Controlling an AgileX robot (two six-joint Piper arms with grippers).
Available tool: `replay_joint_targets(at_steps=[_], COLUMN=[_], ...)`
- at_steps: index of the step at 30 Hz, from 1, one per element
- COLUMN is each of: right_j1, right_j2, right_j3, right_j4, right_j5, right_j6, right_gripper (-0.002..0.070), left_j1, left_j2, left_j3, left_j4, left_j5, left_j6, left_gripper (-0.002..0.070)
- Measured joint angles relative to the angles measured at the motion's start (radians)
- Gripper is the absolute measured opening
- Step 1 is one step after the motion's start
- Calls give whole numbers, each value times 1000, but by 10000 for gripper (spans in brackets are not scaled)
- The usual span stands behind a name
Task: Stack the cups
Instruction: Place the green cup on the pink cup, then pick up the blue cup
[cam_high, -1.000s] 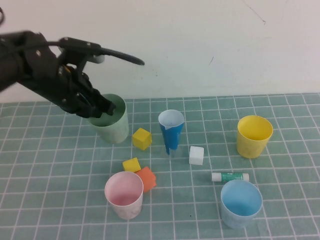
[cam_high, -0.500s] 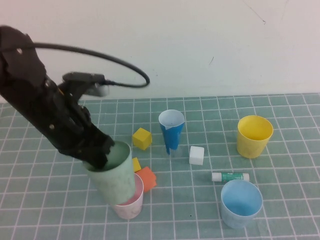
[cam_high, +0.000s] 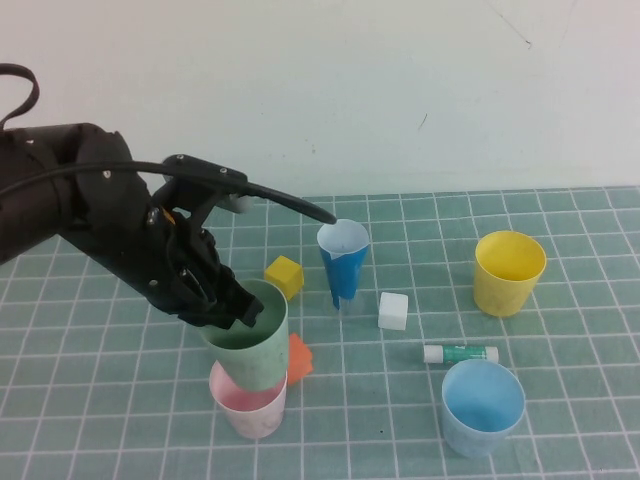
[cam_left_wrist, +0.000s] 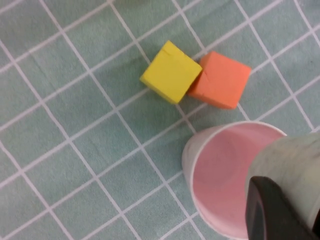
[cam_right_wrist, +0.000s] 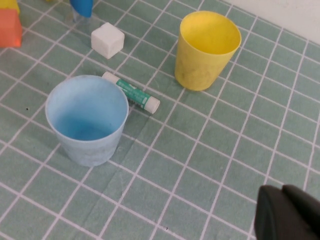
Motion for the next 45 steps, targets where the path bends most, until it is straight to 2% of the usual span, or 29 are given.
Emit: replay_joint_targets(at_steps=[17,20,25,29,32,38,42,45], right_j1=[0,0,0,0,0,0,22,84], right_j2=[0,0,0,0,1,83,204,320], right_j3=[1,1,1,1,1,-35,-116,-163], right_j4=[0,0,0,2,31,152,213,223], right_j5=[0,0,0,0,31,190,252,254], right_j6=[-4,-4,-4,-7,-56,-240,-294,-367], right_gripper=[-3,-3,-3,-3,-3,-3,-3,-3], left_j1=[0,0,0,0,0,0,0,0], left_j2=[47,51,52,52,36,-87,-226,-358], left_j3=[8,8,8,8,9,11,11,18], left_j4=[43,53,57,57,89,277,472,598], left_j5=[-6,-11,-30,-46,-64,-104,-122,-126], left_j6=[-2,-2,-2,-7,-44,-153,-292,-417], left_gripper=[25,67,189,218,199,34,6,4])
